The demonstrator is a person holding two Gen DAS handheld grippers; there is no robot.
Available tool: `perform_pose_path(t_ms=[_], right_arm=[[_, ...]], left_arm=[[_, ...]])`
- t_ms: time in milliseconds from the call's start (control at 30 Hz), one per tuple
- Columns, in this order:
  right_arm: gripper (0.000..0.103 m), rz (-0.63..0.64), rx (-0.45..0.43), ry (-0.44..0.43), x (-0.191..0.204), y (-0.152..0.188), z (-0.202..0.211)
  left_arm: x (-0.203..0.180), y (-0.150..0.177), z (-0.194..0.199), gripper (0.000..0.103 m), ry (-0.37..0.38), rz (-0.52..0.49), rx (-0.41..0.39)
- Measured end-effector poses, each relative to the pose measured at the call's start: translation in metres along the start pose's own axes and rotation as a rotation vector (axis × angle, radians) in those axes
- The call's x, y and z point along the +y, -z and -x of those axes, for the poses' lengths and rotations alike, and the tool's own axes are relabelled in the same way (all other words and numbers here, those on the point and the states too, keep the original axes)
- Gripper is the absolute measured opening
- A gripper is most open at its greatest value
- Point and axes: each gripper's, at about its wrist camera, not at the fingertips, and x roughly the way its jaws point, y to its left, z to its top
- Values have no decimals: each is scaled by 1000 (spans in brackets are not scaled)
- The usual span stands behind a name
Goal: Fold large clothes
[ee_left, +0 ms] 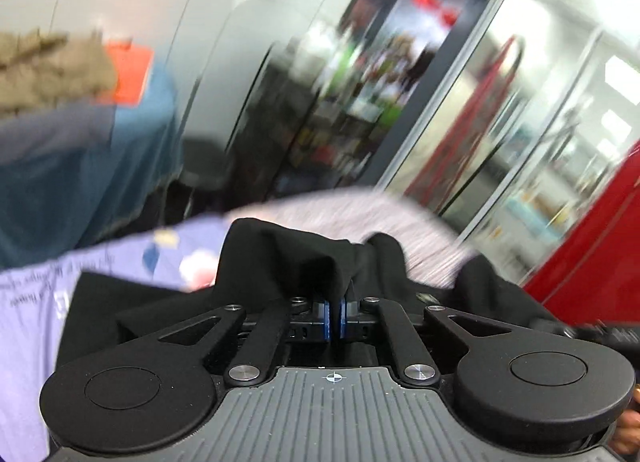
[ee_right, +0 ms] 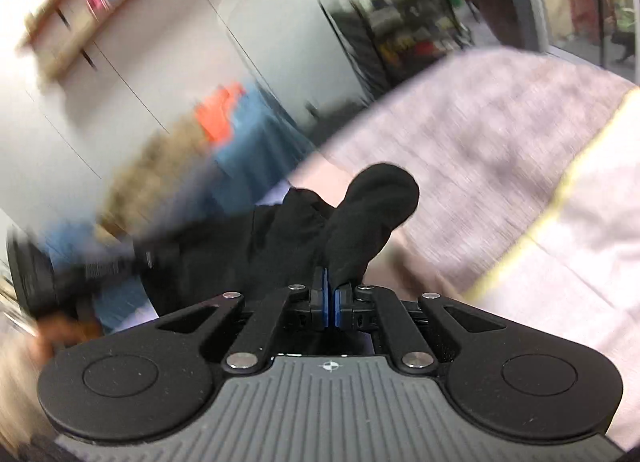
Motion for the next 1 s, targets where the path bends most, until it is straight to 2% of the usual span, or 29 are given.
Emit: perform_pose_path(t_ms=[100,200,267,333,433,533,633,700,767,833,900,967,1000], right_arm=[[5,-35,-105,-159,27,-15,46],[4,-72,-196,-349,49,-27,99],[4,-31,-247,-436,63,-32,136],[4,27,-306,-519,86,-35,175],[4,101,-408,-649,111,-40,228],[4,169,-530,-783,137,-55,275],[4,273,-654,-886,166,-75,313],[4,339,-712,-922,185,-92,327],[4,368,-736,-891,198,-108,319],[4,389,-725,-849,209,-126,298],[4,382,-683,-766,213,-144,250],[4,357,-588,-661,214,-164,186],[4,328,-519,-604,212,-176,147]], left_arm=[[-26,-3,81,30,4,-31,-133],[-56,-6,162,30,-21,-112,-281],[-71,-11,215,30,-19,-116,-363],[-86,-17,261,30,20,-106,-449],[-118,-22,327,29,51,-173,-598],[-148,-27,380,29,98,-225,-730],[-166,-33,423,28,112,-242,-812],[-167,-36,431,28,101,-236,-837],[-157,-41,424,29,67,-196,-829],[-134,-45,398,29,30,-134,-786],[-95,-51,354,29,-47,-78,-712],[-57,-52,312,31,-130,22,-619],[-36,-54,286,40,-186,56,-563]])
